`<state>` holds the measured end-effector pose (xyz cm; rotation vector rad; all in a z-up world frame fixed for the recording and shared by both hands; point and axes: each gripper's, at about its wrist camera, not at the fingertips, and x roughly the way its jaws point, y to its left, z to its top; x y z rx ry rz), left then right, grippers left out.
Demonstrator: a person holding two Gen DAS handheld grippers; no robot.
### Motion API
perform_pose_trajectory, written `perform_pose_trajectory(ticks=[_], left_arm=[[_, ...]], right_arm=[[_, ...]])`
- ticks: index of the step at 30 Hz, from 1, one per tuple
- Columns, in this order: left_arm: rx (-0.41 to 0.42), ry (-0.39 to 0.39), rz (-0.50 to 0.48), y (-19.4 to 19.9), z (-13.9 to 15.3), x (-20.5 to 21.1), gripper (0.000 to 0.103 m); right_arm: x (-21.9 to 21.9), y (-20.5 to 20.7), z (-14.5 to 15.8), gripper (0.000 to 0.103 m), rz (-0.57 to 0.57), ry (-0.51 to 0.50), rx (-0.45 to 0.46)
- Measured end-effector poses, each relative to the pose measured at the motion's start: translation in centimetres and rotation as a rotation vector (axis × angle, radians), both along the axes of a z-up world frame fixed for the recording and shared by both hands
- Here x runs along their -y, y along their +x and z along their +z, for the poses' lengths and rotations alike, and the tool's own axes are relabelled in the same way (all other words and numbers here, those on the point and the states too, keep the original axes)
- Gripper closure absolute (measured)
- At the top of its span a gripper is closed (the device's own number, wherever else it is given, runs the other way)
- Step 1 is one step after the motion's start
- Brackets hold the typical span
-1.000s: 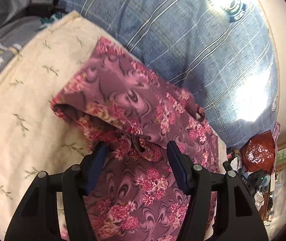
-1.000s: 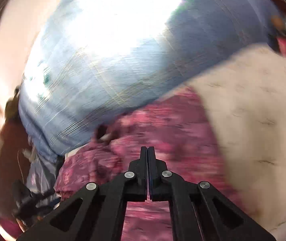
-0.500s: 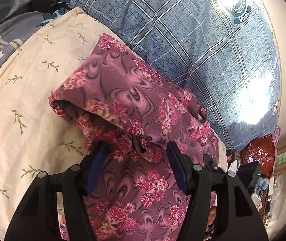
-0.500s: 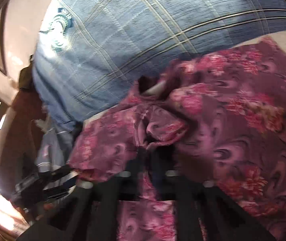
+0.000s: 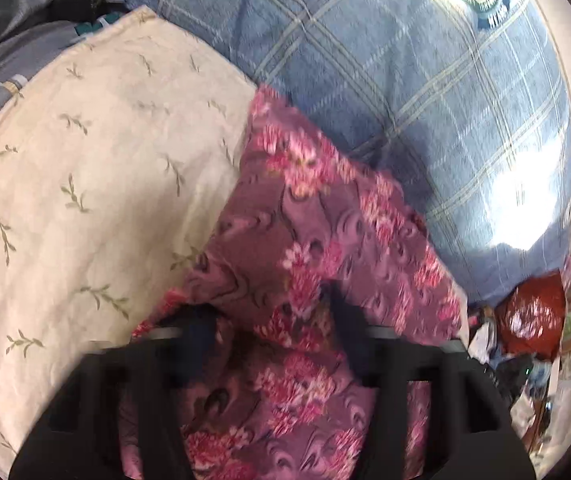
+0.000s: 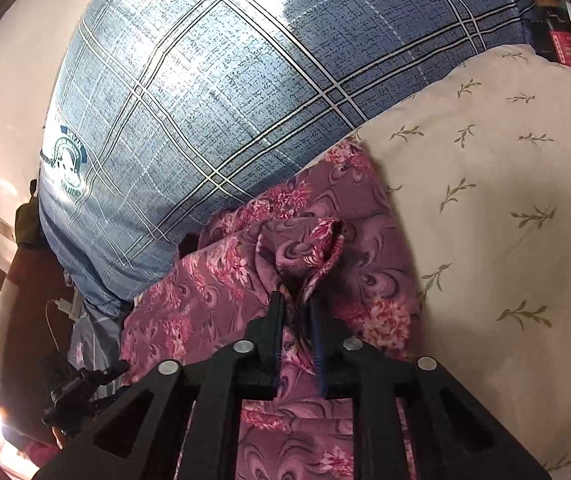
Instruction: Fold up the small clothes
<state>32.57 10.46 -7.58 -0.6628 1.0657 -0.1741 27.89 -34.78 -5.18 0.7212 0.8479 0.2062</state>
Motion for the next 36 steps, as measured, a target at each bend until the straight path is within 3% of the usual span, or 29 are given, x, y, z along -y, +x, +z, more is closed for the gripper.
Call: perform_pose_trajectory(ticks=[1,2,5,7,10,14,16,18,20,22,24,27,28,29,31,34,36], left_arm=[[0.011,0.007,0.01,0.0,0.4,-0.2,0.089],[0.028,0.011,0.024,-0.2,0.7,-0.5,0.095],[0.048,0.121,0.071,-0.6,1.3,-1.2,0.098],[-0.014,0.155,0.085,-0.1,0.0,-1.6,0.098],[-0.095,0.129,0.066,-0.2,-2.5,-1.9,0.098],[-0.051,0.143,0.009,-3.2,-1.1,-2.9,0.097],[-0.009,0.105,-0.017,-4.6,0.4,-3.0,0.097],[0.047,0.127,-0.057,-4.6,2.3,-1.7,0.094],[0.099,0.165,-0.094,-3.5,3.4,-0.1,0.078],[0.119,0.223,-0.11,-1.7,3.4,1.3,0.07],[0.107,0.311,-0.122,0.1,2.2,2.6,0.07],[0.014,0.42,-0.125,2.6,-1.6,3.5,0.07],[0.052,0.419,-0.12,2.6,-2.0,3.3,0.068],[0.073,0.438,-0.13,2.5,-1.8,3.4,0.067],[0.055,0.434,-0.139,2.5,-1.5,3.3,0.068],[0.005,0.364,-0.177,1.6,-0.5,2.3,0.068],[0.025,0.312,-0.232,-0.7,0.5,2.2,0.068]], right_arm=[[0.0,0.0,0.4,0.093,0.01,-0.006,0.014],[0.1,0.0,1.2,0.099,0.022,-0.012,0.042],[0.3,-0.9,4.0,0.101,0.013,-0.023,0.172],[0.9,-0.5,3.6,0.101,0.016,-0.054,0.131],[1.4,0.1,-0.5,0.101,0.035,-0.135,-0.075],[2.4,-2.2,0.9,0.094,-0.05,-0.122,-0.014],[2.8,-2.8,2.9,0.094,-0.08,-0.095,0.076],[1.7,-2.2,4.3,0.091,-0.038,-0.089,0.116],[0.4,-1.4,5.1,0.09,0.003,-0.085,0.139],[-1.7,-0.5,5.3,0.087,0.054,-0.084,0.156],[-2.9,0.6,4.8,0.082,0.076,-0.109,0.152],[-4.1,2.2,2.0,0.075,0.095,-0.198,0.048],[-4.2,3.1,-0.3,0.076,0.123,-0.235,-0.055],[-3.5,2.7,-0.6,0.079,0.121,-0.228,-0.013],[-3.3,2.4,-0.1,0.079,0.127,-0.234,-0.008],[-2.7,0.9,1.4,0.073,0.129,-0.203,-0.016],[-2.4,-1.3,2.3,0.073,0.162,-0.173,0.011]])
